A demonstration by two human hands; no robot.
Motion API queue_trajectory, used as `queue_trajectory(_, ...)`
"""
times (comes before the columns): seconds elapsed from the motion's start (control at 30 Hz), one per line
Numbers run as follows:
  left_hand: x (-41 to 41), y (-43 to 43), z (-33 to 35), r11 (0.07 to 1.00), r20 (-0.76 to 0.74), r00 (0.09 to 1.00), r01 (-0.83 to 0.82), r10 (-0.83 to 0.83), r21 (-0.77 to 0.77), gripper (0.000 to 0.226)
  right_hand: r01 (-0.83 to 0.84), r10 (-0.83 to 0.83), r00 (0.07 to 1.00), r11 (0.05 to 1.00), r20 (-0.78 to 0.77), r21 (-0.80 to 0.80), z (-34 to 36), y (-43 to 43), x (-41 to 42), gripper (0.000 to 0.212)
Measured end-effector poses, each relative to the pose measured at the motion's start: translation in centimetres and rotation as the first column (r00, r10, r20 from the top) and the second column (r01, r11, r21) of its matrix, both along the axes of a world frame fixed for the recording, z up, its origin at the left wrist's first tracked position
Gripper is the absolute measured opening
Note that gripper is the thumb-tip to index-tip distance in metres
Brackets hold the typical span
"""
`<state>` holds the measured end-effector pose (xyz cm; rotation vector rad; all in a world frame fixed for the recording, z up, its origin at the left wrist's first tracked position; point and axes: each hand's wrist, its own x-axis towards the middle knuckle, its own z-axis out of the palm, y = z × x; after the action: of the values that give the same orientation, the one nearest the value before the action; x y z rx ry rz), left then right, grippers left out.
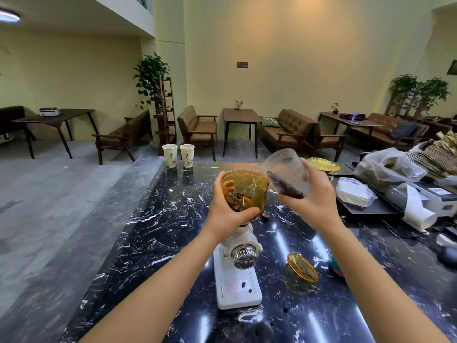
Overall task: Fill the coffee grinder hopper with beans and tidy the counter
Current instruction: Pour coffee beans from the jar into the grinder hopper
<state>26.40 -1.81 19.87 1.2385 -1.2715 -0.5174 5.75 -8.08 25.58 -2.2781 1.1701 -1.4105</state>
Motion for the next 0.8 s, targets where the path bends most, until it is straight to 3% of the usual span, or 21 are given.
queue_trajectory(0.1,-0.3,-0.4,-0.3,1.0,0.033,0.999,0.014,-0.014,0.012,0.111,-0.01,-0.057,0.966,0.967,0.254,0.255,-4.8,0.5,-2.9,0.078)
queue_trajectory(0.17,0.5,-0.2,-0.1,0.999,0.042,0.998,-0.035,0.036,-0.03,0.11,0.054,-0.165,0.937,0.939,0.308,0.34,-8.3,1.5,-4.6,0.074)
queue_trajectory(0.27,0.5,-0.7,-0.1,0.998,0.073,0.996,-0.043,0.046,-0.041,0.109,0.263,-0.431,0.856,0.839,0.287,0.476,-14.5,3.0,-9.1,0.074)
queue_trajectory(0.37,0.3,-0.8,-0.4,0.997,0.079,0.995,-0.055,0.059,-0.05,0.108,0.399,-0.591,0.779,0.725,0.21,0.561,-19.4,4.8,-13.4,0.078)
queue_trajectory(0.63,0.1,-0.7,-0.4,0.996,0.081,0.994,-0.061,0.067,-0.066,0.109,0.503,-0.721,0.688,0.555,0.082,0.663,-22.7,6.8,-16.5,0.091)
queue_trajectory(0.73,0.1,-0.8,-0.4,0.997,0.081,0.994,-0.063,0.067,-0.054,0.109,0.591,-0.801,0.57,0.554,0.182,0.586,-24.4,10.0,-13.4,0.046)
queue_trajectory(0.8,0.1,-0.7,-0.4,0.997,0.085,0.994,-0.071,0.074,-0.042,0.11,0.464,-0.712,0.695,0.553,0.103,0.692,-24.6,10.1,-10.3,0.022)
